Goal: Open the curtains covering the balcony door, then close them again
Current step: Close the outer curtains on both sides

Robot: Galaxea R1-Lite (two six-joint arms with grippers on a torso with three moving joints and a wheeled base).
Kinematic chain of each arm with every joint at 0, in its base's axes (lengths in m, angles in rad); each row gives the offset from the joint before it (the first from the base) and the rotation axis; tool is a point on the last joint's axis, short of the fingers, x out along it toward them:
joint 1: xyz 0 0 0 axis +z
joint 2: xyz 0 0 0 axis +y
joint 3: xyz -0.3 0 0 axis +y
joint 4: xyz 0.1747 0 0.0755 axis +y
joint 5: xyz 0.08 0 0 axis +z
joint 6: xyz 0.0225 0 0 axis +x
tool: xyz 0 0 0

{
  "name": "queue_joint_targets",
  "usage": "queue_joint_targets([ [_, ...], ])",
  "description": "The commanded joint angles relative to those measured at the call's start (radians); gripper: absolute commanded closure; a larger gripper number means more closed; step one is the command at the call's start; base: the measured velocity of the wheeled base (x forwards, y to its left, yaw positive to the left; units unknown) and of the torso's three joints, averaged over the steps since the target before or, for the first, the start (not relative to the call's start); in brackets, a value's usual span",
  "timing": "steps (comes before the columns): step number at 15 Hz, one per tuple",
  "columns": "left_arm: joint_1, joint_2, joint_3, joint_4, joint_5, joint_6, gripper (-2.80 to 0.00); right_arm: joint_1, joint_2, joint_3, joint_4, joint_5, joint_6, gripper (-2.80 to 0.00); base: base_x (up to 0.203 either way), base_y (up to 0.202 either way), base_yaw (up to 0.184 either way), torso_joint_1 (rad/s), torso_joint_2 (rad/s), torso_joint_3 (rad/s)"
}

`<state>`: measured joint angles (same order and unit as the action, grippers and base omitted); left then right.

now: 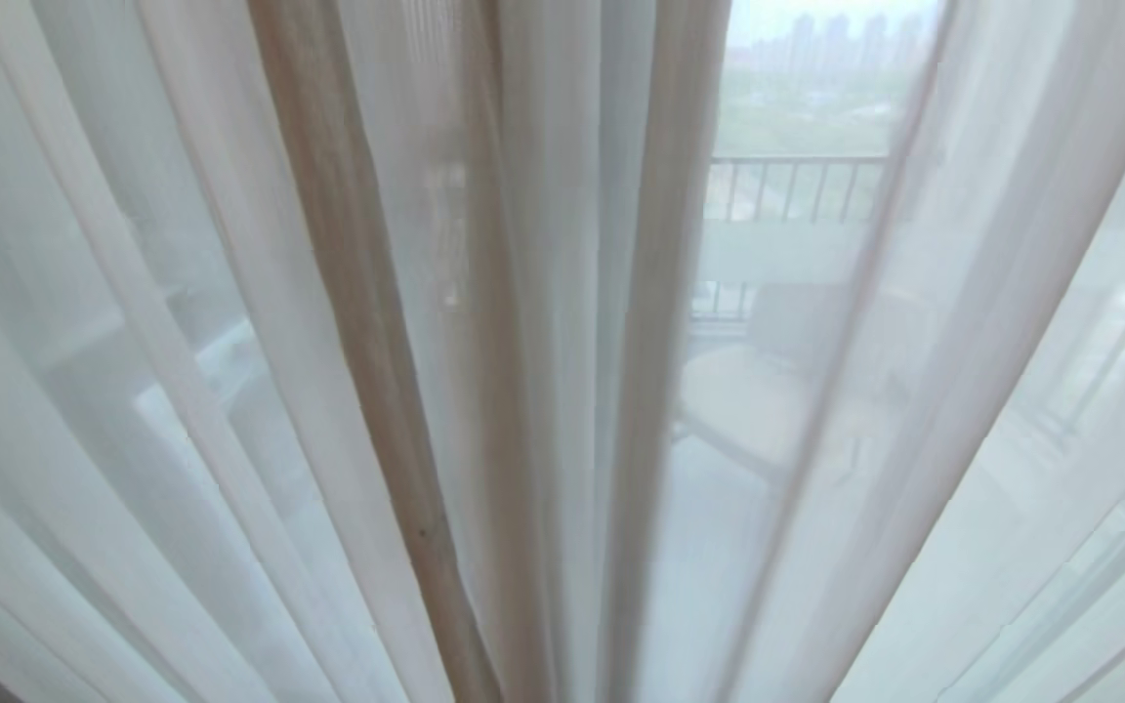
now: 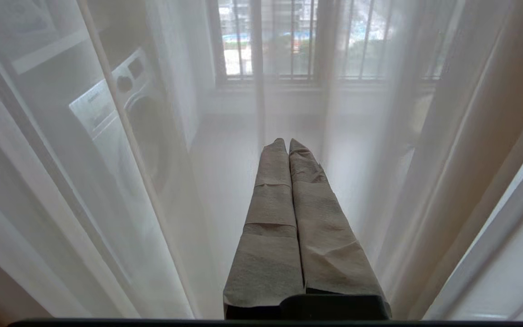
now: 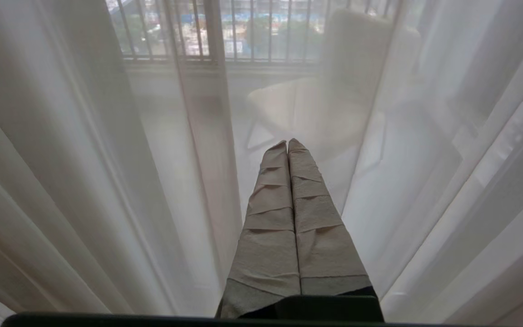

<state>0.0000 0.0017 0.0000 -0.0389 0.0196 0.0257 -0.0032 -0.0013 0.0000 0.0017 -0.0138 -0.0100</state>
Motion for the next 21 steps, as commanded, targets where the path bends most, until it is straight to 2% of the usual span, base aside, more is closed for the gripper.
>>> queue_joint_targets([
  [1,0.000,-0.002,0.000,-0.001,0.000,0.000,0.00,0.000,0.001,0.000,0.000,0.000,-0.001,0.00,0.000,0.195,0.004,0.000,0.00,0.004],
  [21,0.000,0.000,0.000,-0.001,0.000,0.000,0.00,0.000,0.001,0.000,0.001,0.000,-0.001,0.00,0.000,0.192,0.001,0.003,0.00,0.002],
])
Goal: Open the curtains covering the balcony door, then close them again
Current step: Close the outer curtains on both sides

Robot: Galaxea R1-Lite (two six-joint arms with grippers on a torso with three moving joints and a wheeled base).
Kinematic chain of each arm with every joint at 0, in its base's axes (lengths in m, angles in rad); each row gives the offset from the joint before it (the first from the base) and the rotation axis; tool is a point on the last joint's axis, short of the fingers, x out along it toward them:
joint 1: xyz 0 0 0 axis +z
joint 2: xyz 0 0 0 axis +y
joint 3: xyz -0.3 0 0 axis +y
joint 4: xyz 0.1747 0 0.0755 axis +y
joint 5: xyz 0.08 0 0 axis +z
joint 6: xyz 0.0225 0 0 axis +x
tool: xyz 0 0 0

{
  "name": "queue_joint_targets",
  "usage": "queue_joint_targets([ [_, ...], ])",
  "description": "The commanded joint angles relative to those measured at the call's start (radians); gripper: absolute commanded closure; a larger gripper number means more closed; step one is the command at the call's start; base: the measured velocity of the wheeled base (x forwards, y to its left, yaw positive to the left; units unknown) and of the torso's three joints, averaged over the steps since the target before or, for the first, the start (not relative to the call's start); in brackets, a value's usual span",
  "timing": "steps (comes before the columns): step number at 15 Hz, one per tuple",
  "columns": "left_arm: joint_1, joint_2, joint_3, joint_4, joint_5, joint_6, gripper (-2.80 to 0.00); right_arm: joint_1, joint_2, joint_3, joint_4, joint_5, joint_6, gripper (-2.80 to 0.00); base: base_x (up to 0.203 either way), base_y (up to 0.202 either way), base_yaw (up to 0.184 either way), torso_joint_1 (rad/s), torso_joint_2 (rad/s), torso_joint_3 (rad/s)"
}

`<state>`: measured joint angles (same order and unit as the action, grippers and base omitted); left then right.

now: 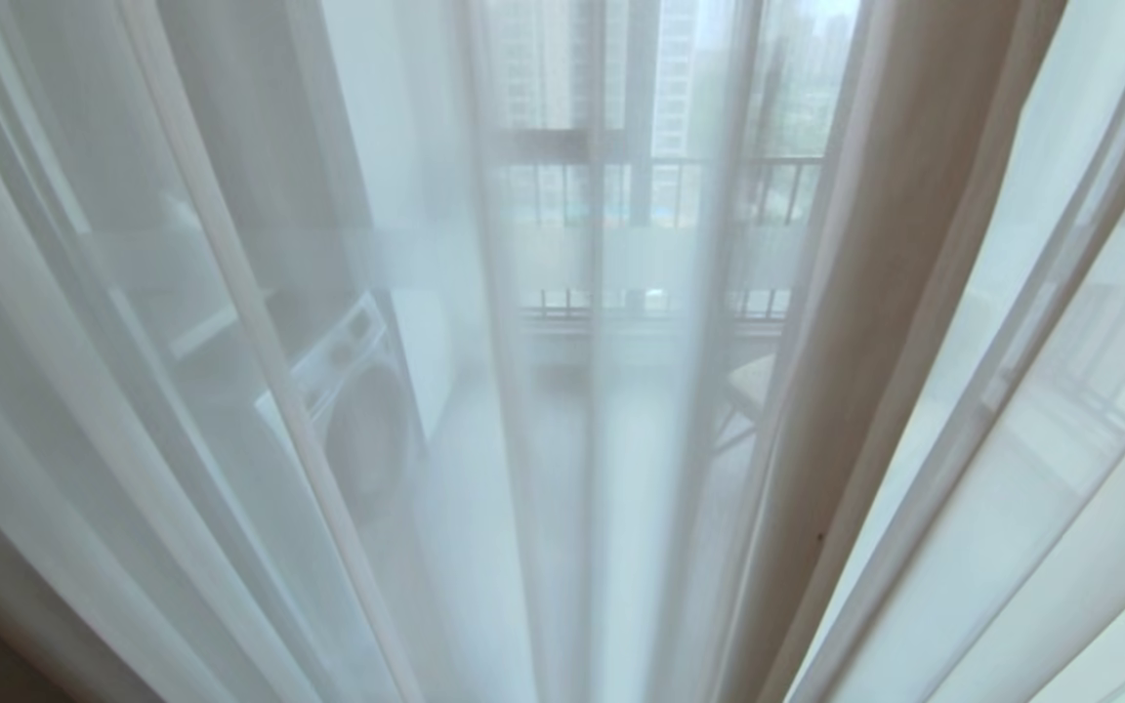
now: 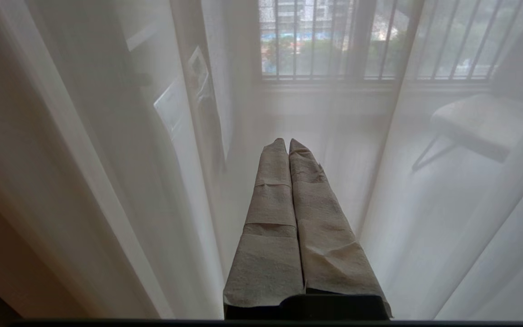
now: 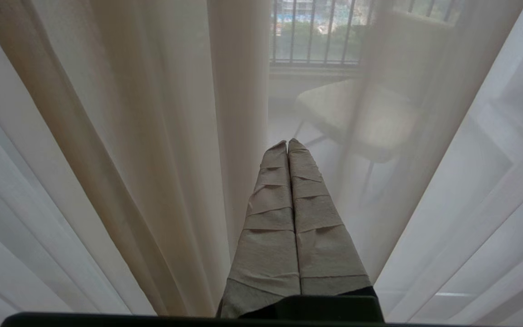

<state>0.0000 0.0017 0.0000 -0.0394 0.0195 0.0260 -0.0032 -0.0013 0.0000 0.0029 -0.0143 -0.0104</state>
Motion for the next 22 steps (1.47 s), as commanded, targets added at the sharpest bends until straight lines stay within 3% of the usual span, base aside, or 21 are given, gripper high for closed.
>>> queue_joint_targets([
  [1,0.000,-0.001,0.000,-0.001,0.000,0.000,0.00,0.000,0.001,0.000,0.000,0.000,0.000,0.00,0.000,0.191,0.001,0.002,0.00,-0.005],
  [22,0.000,-0.002,0.000,0.001,0.000,0.005,0.00,0.000,0.001,0.000,0.000,0.000,0.000,0.00,0.000,0.192,0.001,0.003,0.00,0.002],
])
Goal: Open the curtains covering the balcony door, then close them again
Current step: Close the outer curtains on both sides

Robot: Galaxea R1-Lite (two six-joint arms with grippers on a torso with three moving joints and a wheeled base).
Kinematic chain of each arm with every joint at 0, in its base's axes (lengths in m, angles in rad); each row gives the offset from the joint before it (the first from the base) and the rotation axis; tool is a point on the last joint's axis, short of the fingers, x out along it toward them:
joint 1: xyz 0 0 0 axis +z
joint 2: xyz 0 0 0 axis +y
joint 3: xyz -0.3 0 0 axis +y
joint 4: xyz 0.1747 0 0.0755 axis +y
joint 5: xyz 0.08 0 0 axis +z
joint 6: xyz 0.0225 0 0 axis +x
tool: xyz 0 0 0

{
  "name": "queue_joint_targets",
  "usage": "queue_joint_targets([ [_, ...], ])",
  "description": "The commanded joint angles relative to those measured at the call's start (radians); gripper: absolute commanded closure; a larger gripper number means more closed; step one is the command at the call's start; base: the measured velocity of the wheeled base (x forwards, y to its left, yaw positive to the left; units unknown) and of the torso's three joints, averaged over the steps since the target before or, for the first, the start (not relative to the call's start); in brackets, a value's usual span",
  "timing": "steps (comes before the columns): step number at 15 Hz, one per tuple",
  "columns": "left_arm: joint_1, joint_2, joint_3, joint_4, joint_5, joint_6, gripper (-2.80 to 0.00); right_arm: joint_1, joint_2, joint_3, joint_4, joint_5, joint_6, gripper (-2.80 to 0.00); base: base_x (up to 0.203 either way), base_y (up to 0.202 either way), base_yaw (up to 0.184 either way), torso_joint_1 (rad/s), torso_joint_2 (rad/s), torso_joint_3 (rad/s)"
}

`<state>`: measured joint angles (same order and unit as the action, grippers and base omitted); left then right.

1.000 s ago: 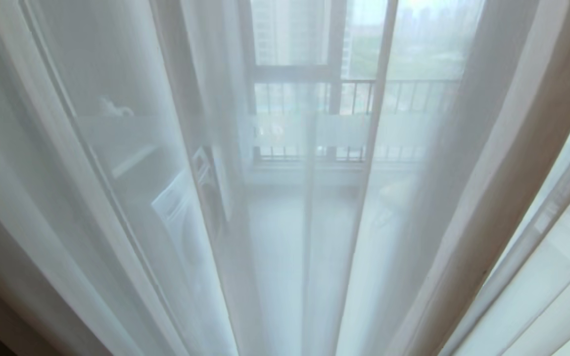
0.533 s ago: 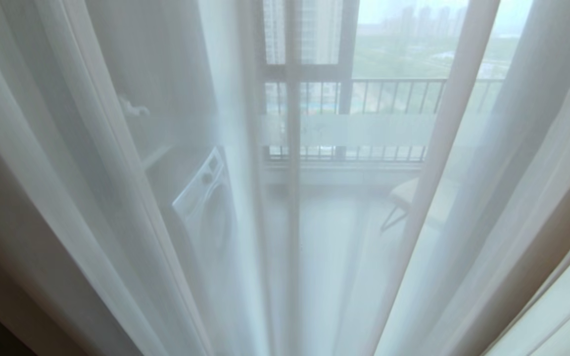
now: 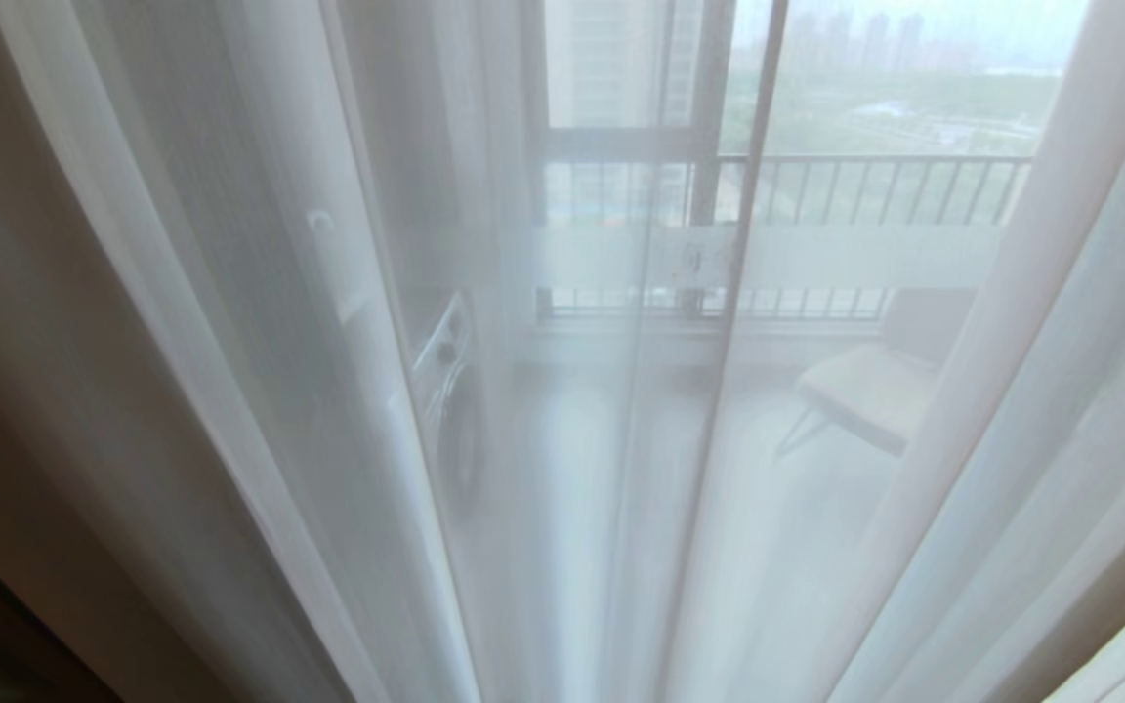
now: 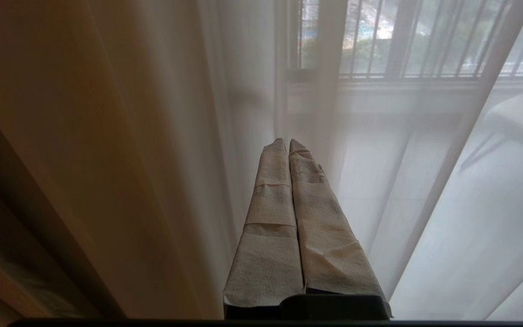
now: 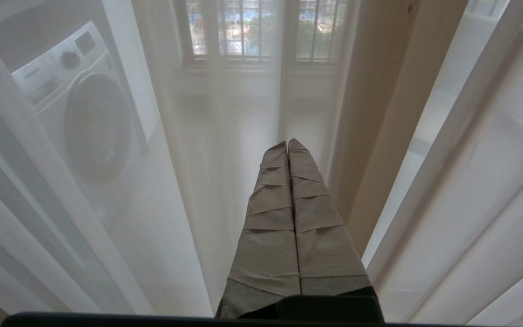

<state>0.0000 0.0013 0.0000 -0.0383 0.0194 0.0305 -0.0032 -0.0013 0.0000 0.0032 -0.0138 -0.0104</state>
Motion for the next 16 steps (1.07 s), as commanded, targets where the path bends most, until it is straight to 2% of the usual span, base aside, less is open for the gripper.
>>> queue_joint_targets([
  [1,0.000,-0.001,0.000,0.000,0.001,0.002,0.00,0.000,0.001,0.000,0.000,0.000,0.000,0.00,0.000,0.192,-0.001,0.012,0.00,0.002],
  [5,0.000,0.000,0.000,0.000,0.001,0.002,0.00,0.000,0.001,0.000,0.000,-0.020,0.001,0.00,0.000,0.191,0.001,0.001,0.00,0.002],
  [10,0.000,-0.001,0.000,0.000,0.001,0.000,0.00,0.000,0.001,0.000,-0.003,-0.021,0.056,0.00,0.000,0.170,0.001,0.002,0.00,0.002],
  [16,0.000,-0.001,0.000,0.000,0.001,-0.003,0.00,0.000,0.001,0.000,-0.003,-0.021,0.056,0.00,0.000,0.008,0.000,0.001,0.00,0.001],
])
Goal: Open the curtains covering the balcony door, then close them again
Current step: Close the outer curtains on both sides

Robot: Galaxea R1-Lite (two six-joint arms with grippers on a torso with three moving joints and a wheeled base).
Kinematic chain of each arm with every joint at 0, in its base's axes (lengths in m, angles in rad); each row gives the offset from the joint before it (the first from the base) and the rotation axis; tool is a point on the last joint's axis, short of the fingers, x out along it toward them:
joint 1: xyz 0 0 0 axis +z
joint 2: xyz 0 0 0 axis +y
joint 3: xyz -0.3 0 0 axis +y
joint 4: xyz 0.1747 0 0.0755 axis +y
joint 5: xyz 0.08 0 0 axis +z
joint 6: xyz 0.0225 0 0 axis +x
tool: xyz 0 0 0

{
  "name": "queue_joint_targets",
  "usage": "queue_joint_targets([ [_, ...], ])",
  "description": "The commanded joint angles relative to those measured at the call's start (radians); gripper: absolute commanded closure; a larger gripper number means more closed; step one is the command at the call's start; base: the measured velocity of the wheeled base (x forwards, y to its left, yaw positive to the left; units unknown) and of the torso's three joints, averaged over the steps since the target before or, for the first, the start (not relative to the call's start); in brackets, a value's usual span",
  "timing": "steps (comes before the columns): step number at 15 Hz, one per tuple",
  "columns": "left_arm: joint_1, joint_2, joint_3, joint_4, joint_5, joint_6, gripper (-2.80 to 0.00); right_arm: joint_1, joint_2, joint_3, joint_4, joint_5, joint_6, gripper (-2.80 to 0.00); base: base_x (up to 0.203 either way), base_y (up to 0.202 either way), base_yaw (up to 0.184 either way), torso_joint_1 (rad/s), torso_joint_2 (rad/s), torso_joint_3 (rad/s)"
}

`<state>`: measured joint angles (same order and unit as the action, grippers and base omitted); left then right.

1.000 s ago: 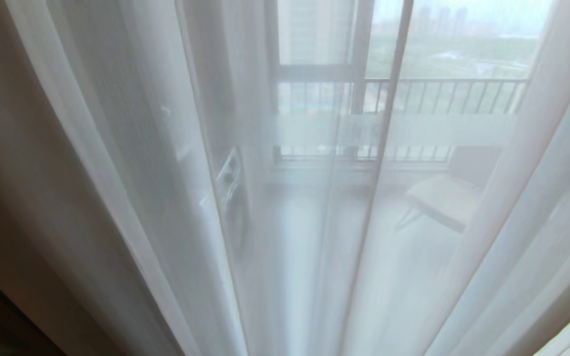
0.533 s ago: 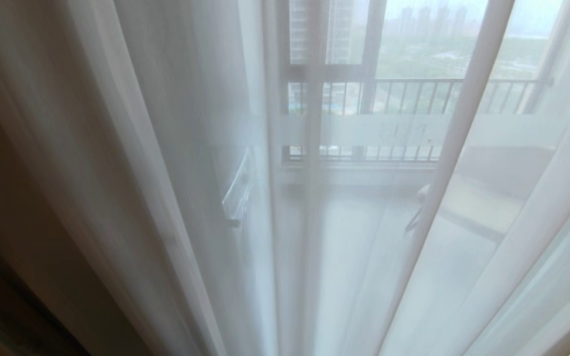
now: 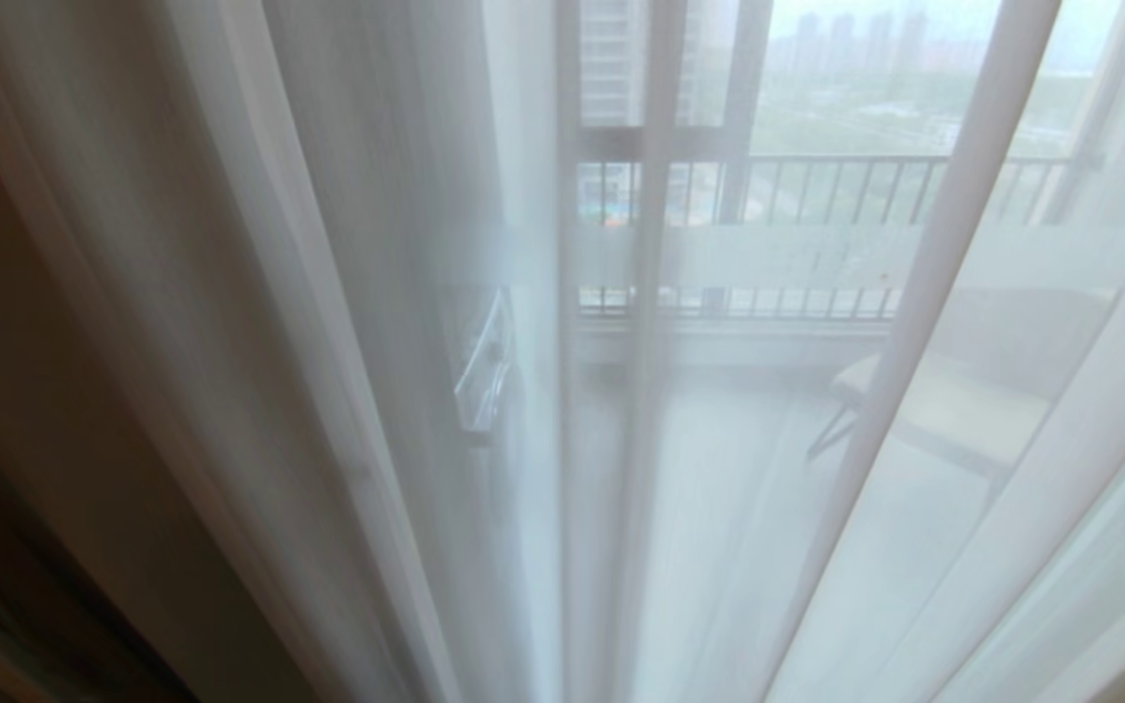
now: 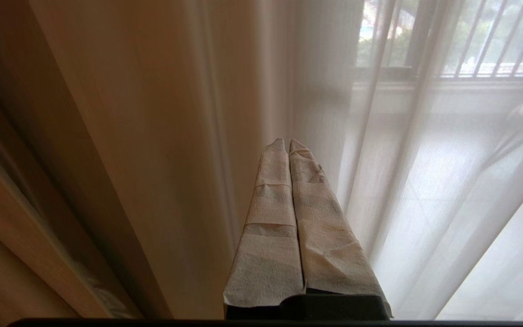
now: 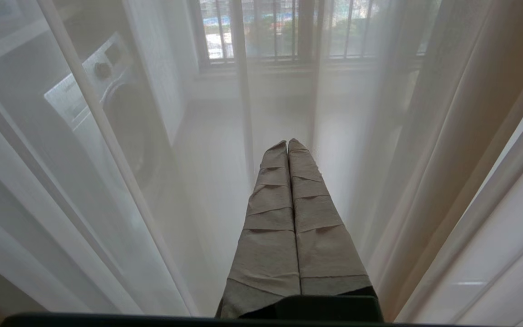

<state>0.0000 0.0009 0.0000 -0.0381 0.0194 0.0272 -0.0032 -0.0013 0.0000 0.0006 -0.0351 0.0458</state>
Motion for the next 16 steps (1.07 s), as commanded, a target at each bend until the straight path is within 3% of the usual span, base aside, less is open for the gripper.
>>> queue_joint_targets([
  [1,0.000,-0.001,0.000,0.000,0.001,0.000,0.00,0.000,0.001,0.000,-0.001,0.000,0.000,0.00,0.000,0.000,0.000,0.000,0.00,0.000],
  [16,0.000,-0.001,0.000,0.000,0.001,0.000,0.00,0.000,0.001,0.000,-0.001,0.000,0.000,0.00,0.000,0.000,0.000,0.000,0.00,0.000],
])
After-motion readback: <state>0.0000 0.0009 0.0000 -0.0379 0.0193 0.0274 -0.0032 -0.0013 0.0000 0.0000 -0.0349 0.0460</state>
